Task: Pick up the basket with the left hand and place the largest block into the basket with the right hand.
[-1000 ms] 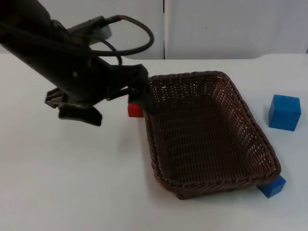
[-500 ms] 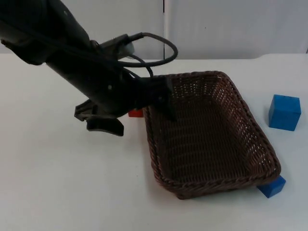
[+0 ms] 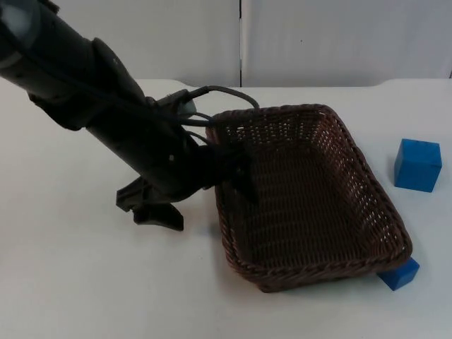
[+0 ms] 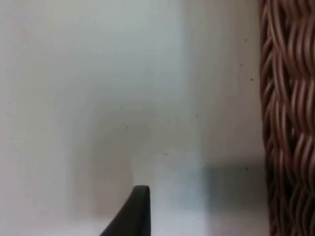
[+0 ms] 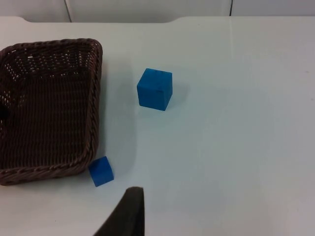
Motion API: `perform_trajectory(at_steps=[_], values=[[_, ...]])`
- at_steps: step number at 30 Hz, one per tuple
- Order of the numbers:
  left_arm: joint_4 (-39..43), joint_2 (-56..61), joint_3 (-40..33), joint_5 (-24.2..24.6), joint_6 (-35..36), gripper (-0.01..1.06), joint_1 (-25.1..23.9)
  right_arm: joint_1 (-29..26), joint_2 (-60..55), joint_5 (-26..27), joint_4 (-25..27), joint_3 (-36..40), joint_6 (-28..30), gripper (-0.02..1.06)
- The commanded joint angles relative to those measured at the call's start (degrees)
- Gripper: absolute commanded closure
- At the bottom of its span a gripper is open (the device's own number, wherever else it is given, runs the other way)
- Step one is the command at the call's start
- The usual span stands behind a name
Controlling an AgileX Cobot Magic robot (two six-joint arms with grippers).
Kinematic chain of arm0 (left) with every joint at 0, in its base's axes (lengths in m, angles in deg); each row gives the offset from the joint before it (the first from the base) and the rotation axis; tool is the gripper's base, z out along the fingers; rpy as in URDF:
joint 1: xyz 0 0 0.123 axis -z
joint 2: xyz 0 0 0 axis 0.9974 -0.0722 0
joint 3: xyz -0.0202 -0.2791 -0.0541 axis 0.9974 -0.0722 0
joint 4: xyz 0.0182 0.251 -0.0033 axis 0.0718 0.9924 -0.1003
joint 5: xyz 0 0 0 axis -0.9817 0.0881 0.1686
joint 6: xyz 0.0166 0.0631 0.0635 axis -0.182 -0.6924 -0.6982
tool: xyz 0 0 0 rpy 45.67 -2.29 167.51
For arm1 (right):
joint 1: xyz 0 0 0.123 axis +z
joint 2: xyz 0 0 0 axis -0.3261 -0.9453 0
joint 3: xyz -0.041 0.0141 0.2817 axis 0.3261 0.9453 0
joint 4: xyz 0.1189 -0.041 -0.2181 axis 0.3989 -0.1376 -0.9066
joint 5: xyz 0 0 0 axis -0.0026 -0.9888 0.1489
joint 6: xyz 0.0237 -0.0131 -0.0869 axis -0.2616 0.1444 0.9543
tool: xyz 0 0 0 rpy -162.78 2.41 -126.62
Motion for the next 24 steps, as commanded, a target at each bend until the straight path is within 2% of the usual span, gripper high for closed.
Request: perform_trajectory(at_steps=[1,6,16,18,23,24], values=[[-1.76,-0.32,0.65,-0.77,0.29,0.00,0.71,-0.40,0.25,0.14,0.11,0.38,0.36,-0.01],[-3.30,-1.49,2.18,-1.25,0.29,0.00,2.45,-0.40,0.25,0.14,0.11,0.38,0.36,-0.01],[-4.27,-1.89,2.45,-1.04,0.29,0.02,2.45,-0.40,0.25,0.14,0.11,0.38,0.36,-0.01],[-4.27,-1.89,2.45,-1.04,0.29,0.05,2.45,-0.40,0.25,0.14,0.11,0.38,0.36,-0.01],[-4.51,-1.89,2.45,-1.15,0.29,0.32,2.45,-0.40,0.25,0.14,0.11,0.38,0.36,-0.01],[-4.51,-1.89,2.45,-1.15,0.29,0.32,2.45,-0.40,0.25,0.14,0.11,0.38,0.36,-0.01]])
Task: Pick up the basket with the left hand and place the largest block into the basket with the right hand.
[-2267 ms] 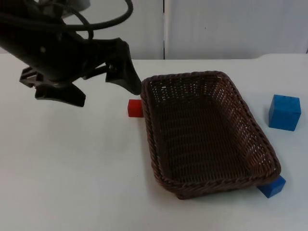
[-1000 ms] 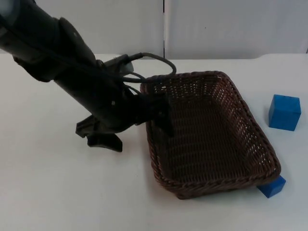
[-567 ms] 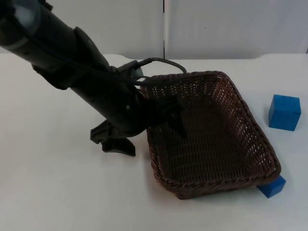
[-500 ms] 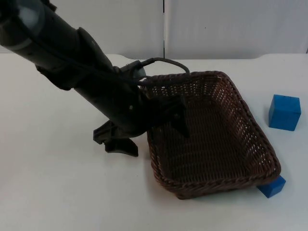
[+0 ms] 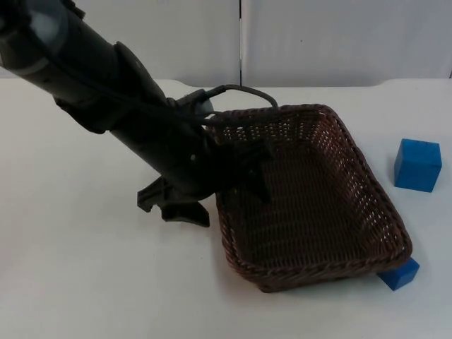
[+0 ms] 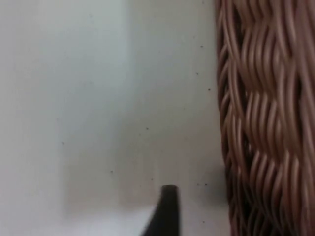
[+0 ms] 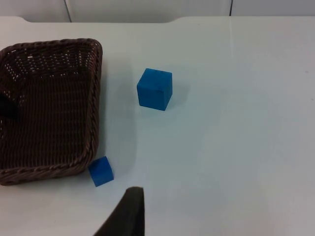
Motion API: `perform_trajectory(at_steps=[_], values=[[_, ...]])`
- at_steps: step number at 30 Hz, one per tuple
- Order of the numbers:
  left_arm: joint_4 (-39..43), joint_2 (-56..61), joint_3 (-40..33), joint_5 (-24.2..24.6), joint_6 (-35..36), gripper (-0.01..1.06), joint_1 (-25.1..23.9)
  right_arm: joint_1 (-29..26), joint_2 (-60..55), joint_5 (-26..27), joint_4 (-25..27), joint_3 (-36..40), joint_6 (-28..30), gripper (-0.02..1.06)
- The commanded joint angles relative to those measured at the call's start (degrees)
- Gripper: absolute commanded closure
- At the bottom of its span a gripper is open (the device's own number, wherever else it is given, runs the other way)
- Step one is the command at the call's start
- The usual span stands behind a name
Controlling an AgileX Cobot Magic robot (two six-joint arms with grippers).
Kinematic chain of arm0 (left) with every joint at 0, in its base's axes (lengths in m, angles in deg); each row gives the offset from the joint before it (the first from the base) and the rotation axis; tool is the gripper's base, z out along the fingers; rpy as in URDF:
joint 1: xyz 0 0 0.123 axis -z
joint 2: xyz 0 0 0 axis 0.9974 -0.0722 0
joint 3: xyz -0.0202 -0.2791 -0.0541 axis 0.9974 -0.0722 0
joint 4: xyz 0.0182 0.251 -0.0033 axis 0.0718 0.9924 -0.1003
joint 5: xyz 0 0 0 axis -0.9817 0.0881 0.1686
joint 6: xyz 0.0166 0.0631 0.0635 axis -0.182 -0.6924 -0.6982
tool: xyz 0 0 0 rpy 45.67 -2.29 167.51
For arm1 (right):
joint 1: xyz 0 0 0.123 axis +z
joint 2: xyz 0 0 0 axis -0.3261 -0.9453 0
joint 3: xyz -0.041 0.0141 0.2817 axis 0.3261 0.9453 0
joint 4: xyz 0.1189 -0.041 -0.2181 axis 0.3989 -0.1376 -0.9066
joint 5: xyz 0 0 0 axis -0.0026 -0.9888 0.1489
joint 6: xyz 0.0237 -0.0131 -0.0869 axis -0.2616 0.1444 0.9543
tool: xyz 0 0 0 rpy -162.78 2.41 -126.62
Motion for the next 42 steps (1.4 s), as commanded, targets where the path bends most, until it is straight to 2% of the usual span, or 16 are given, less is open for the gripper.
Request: perform_trajectory(at_steps=[1,4,5,9,10,11,15,25,31,42], values=[[-1.24,-0.15,0.23,-0.13,0.29,0.39,0.27,-0.40,0.25,0.14,0.11,0.38,0.36,-0.01],[-1.98,-0.15,0.23,-0.25,0.29,0.59,0.27,-0.40,0.25,0.14,0.11,0.38,0.36,-0.01],[-1.98,-0.15,0.23,-0.25,0.29,0.59,0.27,-0.40,0.25,0.14,0.11,0.38,0.36,-0.01],[-3.70,-0.15,0.23,-0.77,0.29,0.84,0.27,-0.40,0.25,0.14,0.11,0.38,0.36,-0.01],[-3.70,-0.15,0.23,-0.77,0.29,0.84,0.27,-0.40,0.25,0.14,0.11,0.38,0.36,-0.01],[-3.70,-0.15,0.23,-1.17,0.29,0.92,0.27,-0.40,0.25,0.14,0.11,0.38,0.36,-0.01],[-3.93,-0.15,0.23,-1.81,0.29,1.05,0.27,-0.40,0.25,0.14,0.11,0.38,0.36,-0.01],[-7.13,1.81,0.23,-2.70,0.29,1.05,0.27,-0.40,0.25,0.14,0.11,0.38,0.36,-0.01],[-6.92,6.35,0.23,-0.74,0.08,1.05,0.27,-0.40,0.25,0.14,0.11,0.38,0.36,-0.01],[-6.78,14.40,0.23,-0.19,-0.03,1.05,0.27,-0.40,0.25,0.14,0.11,0.38,0.36,-0.01]])
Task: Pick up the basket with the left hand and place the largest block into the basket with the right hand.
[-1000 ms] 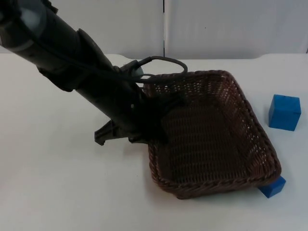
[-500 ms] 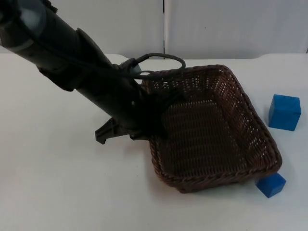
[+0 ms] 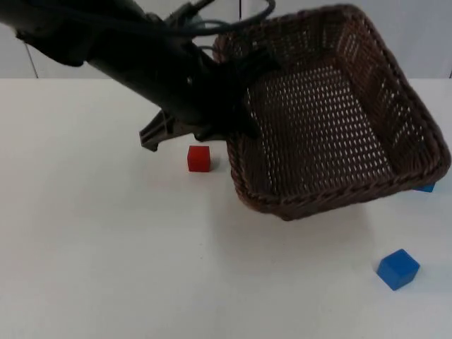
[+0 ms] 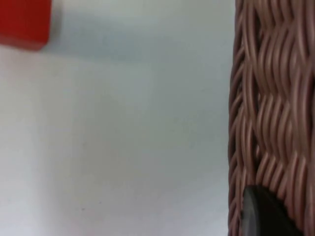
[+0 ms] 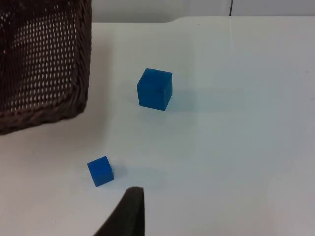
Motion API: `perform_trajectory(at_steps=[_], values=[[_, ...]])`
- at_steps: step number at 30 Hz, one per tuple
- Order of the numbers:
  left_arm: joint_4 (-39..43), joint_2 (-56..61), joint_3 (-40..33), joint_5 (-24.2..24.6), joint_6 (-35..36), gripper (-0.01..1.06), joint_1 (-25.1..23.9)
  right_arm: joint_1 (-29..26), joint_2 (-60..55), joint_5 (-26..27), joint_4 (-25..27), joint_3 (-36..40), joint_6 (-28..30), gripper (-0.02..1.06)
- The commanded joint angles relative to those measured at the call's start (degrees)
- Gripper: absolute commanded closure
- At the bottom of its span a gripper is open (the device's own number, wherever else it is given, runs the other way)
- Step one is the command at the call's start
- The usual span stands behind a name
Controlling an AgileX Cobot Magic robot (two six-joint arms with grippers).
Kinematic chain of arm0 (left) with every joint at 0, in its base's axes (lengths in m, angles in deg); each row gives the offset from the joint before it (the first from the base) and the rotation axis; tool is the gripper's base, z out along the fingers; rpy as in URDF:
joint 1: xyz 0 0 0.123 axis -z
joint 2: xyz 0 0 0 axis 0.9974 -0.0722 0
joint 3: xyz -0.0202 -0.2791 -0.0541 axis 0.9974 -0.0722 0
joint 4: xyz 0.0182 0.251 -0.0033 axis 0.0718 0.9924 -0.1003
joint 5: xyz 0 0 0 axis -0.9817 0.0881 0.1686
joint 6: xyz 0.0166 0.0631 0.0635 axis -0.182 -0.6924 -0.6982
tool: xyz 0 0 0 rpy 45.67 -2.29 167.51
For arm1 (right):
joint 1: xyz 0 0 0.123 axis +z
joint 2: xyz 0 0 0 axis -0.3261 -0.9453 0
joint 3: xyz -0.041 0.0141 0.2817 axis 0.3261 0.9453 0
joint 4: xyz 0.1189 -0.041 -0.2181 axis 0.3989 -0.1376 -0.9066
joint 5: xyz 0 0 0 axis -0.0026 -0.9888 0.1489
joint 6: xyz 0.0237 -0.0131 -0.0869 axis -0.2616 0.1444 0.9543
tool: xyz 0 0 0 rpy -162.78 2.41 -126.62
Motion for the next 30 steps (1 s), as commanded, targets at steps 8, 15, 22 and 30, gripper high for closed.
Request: perform_trajectory(at_steps=[8,15,22,30], values=[[3.05,4.32,0.23,1.54,-0.03,1.05,0.27,-0.40,0.25,0.14,0.11,0.38,0.36,-0.01],[7.75,5.10,0.23,6.91,-0.03,1.05,0.15,-0.40,0.25,0.14,0.11,0.38,0.36,-0.01],[13.65,5.10,0.23,10.87,1.91,1.05,0.15,-0.40,0.25,0.14,0.11,0.38,0.36,-0.01],[22.66,5.69,0.12,14.95,8.05,1.05,0.15,-0.40,0.25,0.14,0.11,0.38,0.36,-0.01]])
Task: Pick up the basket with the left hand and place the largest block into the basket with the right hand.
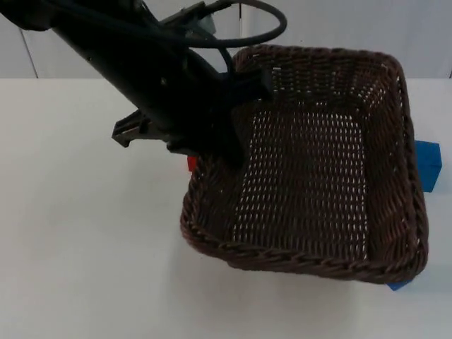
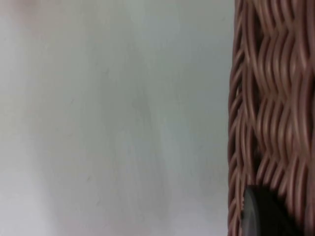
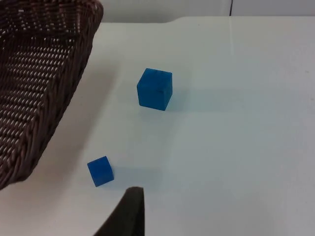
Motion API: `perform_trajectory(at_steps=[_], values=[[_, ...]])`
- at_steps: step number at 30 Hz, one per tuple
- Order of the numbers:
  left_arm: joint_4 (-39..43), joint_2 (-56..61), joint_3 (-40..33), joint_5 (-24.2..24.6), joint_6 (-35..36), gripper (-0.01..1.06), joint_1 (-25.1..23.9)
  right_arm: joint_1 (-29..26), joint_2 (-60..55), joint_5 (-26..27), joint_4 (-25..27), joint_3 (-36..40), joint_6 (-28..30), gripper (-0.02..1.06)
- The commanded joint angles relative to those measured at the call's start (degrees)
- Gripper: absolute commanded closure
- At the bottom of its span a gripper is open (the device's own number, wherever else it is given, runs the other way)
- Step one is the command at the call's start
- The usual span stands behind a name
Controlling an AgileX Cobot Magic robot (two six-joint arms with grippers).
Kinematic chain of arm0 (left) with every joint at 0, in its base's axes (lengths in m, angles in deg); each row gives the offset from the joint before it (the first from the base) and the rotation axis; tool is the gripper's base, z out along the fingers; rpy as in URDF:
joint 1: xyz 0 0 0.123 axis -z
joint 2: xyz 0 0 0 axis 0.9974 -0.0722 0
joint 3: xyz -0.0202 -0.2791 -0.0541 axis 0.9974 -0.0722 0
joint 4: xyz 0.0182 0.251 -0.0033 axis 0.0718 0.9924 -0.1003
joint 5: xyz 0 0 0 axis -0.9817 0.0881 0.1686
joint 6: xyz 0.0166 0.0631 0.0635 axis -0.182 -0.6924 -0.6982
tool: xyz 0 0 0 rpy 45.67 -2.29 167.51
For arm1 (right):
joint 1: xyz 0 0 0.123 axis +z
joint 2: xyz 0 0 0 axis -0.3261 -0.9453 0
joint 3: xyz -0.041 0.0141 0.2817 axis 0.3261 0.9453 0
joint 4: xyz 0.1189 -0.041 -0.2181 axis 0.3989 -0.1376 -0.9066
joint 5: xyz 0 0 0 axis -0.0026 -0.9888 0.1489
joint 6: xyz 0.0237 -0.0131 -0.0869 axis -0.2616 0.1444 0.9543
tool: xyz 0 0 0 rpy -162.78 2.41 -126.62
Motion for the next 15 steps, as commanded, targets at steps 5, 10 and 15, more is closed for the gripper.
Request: perform_trajectory(at_steps=[5,10,15], values=[[1.64,5.14,-3.86,0.61,1.44,1.05,-0.75,-0.40,0.25,0.14,0.11,0.38,0.36,-0.01],[2.33,11.39,-10.24,0.40,0.92,1.05,-5.26,-0.40,0.25,0.14,0.11,0.38,0.36,-0.01],[2.33,16.34,-15.84,2.28,-1.61,1.05,-9.09,-0.40,0.25,0.14,0.11,0.38,0.36,-0.01]])
